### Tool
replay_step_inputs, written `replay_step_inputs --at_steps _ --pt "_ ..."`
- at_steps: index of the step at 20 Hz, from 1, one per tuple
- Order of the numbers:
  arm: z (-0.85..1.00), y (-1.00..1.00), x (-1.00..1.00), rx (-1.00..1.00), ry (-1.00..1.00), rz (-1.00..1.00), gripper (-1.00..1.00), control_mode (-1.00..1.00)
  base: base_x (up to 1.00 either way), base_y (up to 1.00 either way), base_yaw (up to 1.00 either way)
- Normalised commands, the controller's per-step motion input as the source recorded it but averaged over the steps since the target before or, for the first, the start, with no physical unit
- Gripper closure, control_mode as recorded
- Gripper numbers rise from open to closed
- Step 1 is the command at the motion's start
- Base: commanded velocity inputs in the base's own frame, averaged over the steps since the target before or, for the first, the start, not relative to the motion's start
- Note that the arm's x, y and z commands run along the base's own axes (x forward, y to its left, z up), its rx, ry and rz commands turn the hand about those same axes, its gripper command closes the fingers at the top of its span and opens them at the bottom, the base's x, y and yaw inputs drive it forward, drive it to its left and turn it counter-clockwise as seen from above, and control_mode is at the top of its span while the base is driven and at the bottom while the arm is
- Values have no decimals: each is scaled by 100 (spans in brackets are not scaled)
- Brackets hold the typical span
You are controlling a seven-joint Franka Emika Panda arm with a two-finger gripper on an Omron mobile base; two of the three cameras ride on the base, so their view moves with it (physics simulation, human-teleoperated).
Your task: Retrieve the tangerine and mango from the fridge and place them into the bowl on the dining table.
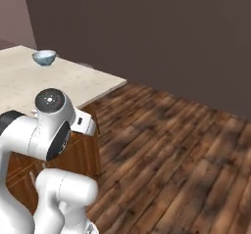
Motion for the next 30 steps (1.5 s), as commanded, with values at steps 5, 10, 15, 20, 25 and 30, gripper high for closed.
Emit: replay_step_inputs --at_steps 5,10,15,20,25,30 --pt "0 0 0 0 0 0 100 100 91 -37 33" --pt "0 0 0 0 0 0 100 100 92 -38 33" --pt "0 0 0 0 0 0 100 100 90 -46 33" --pt "0 0 0 0 0 0 100 100 88 -47 33" --pt "0 0 0 0 0 0 100 100 87 -47 34" --pt "0 0 0 0 0 0 100 100 90 -42 34"
